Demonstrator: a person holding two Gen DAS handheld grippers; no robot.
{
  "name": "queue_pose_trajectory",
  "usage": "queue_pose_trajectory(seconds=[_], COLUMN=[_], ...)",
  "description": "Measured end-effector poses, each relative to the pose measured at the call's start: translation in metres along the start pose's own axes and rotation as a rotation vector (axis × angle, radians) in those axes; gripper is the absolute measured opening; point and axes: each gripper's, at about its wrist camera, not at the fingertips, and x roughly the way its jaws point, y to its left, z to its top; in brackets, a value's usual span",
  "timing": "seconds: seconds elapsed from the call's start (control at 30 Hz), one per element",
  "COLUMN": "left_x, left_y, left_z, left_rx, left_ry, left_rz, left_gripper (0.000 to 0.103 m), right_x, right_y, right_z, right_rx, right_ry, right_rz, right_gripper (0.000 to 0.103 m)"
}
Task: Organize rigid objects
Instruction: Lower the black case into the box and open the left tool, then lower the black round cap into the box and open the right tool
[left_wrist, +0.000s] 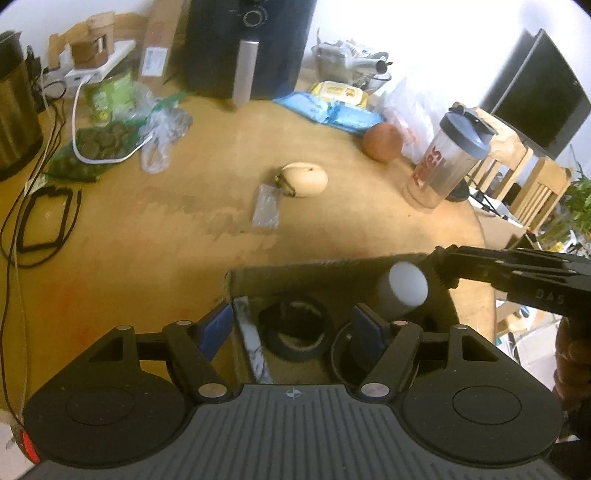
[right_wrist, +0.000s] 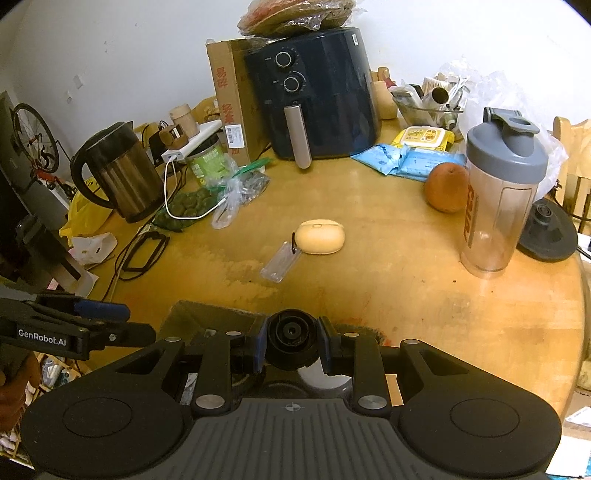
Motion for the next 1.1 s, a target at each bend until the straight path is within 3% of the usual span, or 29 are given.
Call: queue_pose_trajectory(seconds=[0.43, 0.87, 0.93, 1.0, 1.1], left_x=[-0.015, -0.033, -0.035, -0.036, -0.038], left_y=[0.019, 0.033, 0.035, 0.036, 0.037], left_z=[-0.025, -0.042, -0.044, -0.046, -0.048], left_rx=[-0.07, -0.143, -0.153, -0.16, -0.167], left_ry=[0.004, -0.033, -0.037, -0.04, -0.046], left_rz=[0.01, 0.022, 0.023, 0.024, 0.028], left_gripper=[0.071, 0.071, 0.071, 0.071, 0.071], right_x=[0.007, 0.007, 0.007, 0.008, 0.009], right_y=[0.026, 0.07, 0.077, 0.083, 0.087], right_z=[-0.014, -0.007, -0.008, -0.008, -0.009], right_rx=[-0.034, -0.14, -0.166, -0.194, -0.21], right_ry=[0.064, 0.069, 0.067, 0.069, 0.07], right_rz=[0.009, 0.121, 0.121, 0.119, 0.096], right_gripper=[0.031, 0.032, 0.044, 0.075, 0.092])
